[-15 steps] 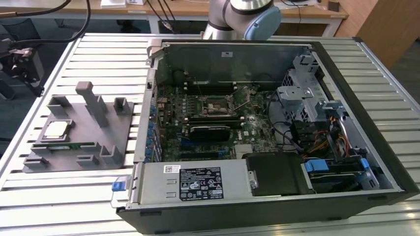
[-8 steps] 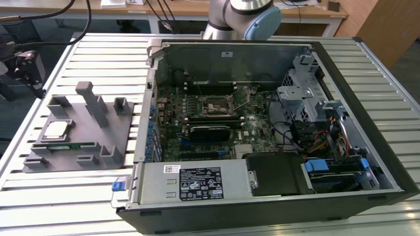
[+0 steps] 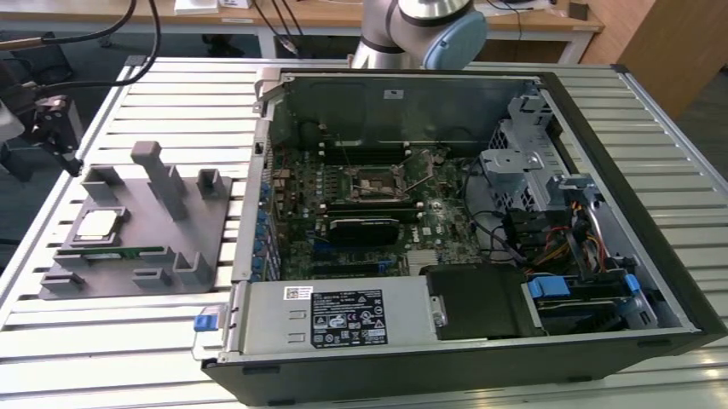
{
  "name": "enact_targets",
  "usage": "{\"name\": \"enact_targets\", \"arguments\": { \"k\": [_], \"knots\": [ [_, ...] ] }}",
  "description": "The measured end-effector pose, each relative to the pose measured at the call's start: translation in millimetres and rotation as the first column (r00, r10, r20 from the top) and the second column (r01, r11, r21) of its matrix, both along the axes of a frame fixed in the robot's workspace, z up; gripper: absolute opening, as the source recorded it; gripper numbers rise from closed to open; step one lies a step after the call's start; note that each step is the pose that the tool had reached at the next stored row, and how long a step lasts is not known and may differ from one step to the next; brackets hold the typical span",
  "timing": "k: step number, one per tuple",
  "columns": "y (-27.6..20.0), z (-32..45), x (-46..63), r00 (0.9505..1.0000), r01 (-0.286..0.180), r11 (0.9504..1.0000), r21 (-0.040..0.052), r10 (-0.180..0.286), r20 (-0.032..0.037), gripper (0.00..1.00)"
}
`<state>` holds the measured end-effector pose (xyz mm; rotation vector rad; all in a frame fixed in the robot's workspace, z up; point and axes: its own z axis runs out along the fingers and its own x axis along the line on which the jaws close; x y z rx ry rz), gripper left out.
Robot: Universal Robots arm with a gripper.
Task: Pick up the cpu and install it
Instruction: 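Pick up the cpu and move it towards the insertion slot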
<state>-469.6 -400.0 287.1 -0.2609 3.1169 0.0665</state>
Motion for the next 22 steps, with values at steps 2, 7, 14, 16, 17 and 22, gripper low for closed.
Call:
{"name": "enact_targets", "arguments": {
  "k": [2,7,14,16,17,22],
  "knots": [
    [0.0,-3.8,0.0,1.0,0.0,1.0,0.0,0.0,0.0,0.59],
    [-0.1,-12.8,0.0,1.0,0.004,1.0,0.0,-0.004,0.0,0.59],
    [-0.1,-24.2,0.0,0.9998,0.021,0.9998,0.0,-0.021,-0.0007,0.59],
    [-0.1,-27.7,0.0,0.9996,0.028,0.9996,0.0,-0.028,-0.0008,0.59],
    [-0.1,-29.7,0.0,0.9995,0.033,0.9995,-0.0001,-0.033,-0.0008,0.59],
    [-0.1,-37.6,0.0,0.9985,0.054,0.9985,-0.0002,-0.054,-0.0008,0.59]
  ]
}}
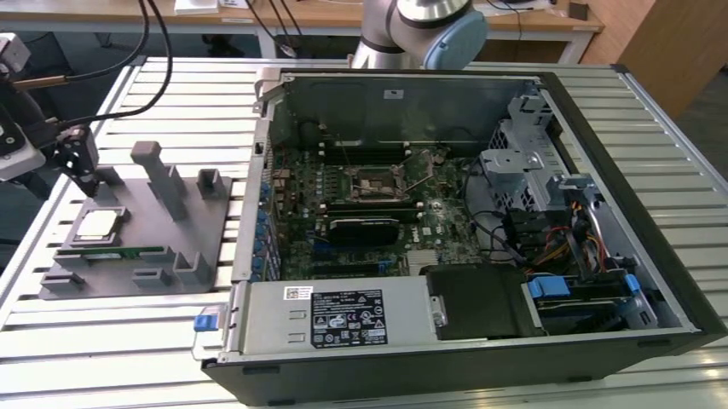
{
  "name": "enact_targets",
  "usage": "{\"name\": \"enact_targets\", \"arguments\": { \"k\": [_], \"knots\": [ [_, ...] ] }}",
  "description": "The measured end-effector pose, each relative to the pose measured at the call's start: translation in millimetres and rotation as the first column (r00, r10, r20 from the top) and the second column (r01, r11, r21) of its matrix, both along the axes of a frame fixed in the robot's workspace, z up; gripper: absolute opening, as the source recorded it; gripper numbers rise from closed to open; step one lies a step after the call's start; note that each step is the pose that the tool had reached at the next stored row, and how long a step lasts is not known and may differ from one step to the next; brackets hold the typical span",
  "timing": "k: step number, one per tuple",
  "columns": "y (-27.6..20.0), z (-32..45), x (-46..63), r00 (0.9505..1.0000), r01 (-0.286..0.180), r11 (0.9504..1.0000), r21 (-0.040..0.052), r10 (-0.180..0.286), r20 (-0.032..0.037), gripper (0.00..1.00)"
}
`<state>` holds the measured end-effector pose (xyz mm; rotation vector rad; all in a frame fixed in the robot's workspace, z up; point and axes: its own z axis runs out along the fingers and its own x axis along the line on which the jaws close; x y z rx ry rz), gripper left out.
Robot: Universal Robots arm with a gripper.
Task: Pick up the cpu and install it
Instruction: 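Pick up the cpu and move it towards the insertion slot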
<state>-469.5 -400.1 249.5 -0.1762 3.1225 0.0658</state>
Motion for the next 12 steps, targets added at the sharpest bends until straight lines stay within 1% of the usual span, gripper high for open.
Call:
{"name": "enact_targets", "arguments": {
  "k": [7,12],
  "knots": [
    [0.0,-9.9,0.0,0.9998,0.021,0.9998,-0.0001,-0.021,-0.0002,0.59],
    [0.0,-18.5,0.0,0.9992,0.04,0.9992,-0.0006,-0.04,0.0,0.59]
  ]
}}
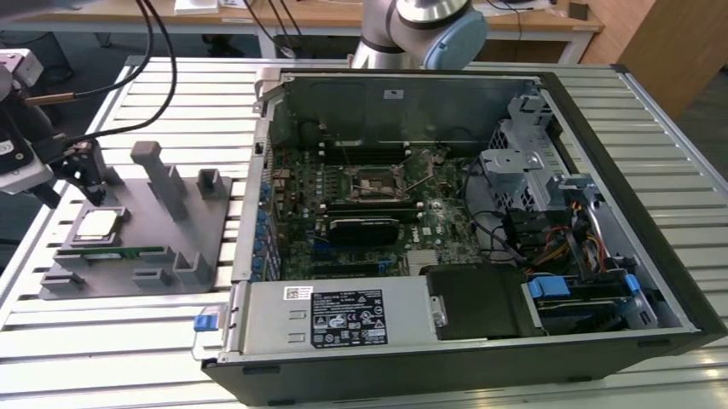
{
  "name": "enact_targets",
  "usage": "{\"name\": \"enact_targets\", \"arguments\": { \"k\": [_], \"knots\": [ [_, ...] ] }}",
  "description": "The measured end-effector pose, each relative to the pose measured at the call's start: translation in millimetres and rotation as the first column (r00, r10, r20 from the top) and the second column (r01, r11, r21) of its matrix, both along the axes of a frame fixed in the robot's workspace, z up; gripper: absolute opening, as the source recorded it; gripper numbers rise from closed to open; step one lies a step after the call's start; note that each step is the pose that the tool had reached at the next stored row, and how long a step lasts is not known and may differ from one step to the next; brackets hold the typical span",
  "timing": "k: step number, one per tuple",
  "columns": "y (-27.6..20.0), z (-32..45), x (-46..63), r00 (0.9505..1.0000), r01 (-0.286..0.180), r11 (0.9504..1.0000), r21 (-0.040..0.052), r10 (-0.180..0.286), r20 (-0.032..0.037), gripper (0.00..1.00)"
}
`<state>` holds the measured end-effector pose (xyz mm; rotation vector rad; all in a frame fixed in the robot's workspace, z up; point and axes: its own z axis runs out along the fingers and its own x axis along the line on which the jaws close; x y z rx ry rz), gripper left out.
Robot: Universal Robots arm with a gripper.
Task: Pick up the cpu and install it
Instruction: 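Pick up the cpu and move it towards the insertion slot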
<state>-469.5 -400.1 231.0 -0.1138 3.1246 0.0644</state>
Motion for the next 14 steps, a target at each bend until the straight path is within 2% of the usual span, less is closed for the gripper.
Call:
{"name": "enact_targets", "arguments": {
  "k": [8,14],
  "knots": [
    [0.0,-14.2,0.0,1.0,0.009,1.0,-0.0003,-0.009,-0.0001,0.59],
    [0.0,-21.9,0.0,0.9999,0.011,0.9999,-0.0003,-0.011,0.0,0.59]
  ]
}}
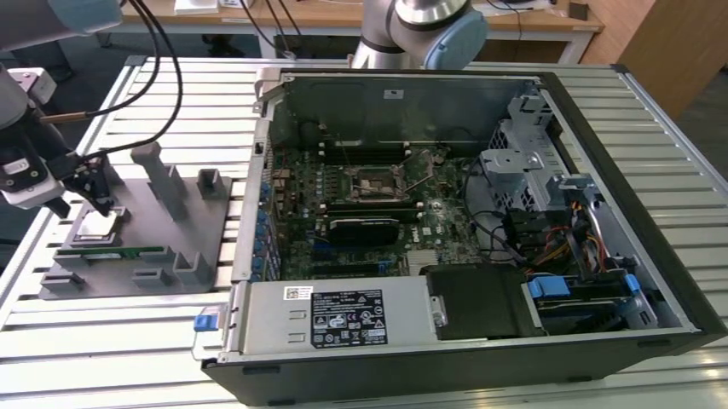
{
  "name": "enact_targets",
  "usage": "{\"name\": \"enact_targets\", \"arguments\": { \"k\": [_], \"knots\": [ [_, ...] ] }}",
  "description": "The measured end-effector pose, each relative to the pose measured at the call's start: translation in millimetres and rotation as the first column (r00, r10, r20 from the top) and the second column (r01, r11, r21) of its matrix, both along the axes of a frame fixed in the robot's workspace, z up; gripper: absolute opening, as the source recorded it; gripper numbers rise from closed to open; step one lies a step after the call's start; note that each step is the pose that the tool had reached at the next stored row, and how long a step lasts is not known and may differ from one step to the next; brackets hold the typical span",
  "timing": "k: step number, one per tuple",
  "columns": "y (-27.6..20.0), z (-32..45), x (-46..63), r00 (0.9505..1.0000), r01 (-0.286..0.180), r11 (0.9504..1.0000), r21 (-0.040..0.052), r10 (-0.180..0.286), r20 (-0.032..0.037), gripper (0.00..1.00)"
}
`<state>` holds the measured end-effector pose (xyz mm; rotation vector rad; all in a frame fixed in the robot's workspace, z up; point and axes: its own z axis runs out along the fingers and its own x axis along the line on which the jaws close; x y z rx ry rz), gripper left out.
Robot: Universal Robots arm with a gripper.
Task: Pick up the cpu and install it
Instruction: 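Pick up the cpu and move it towards the insertion slot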
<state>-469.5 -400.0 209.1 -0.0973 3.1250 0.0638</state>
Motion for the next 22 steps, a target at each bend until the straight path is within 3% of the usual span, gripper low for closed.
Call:
{"name": "enact_targets", "arguments": {
  "k": [12,22],
  "knots": [
    [0.0,-13.4,0.0,1.0,0.004,1.0,-0.0001,-0.004,0.0,0.59],
    [0.1,-19.7,0.8,1.0,0.006,1.0,-0.0076,-0.006,-0.0002,0.59]
  ]
}}
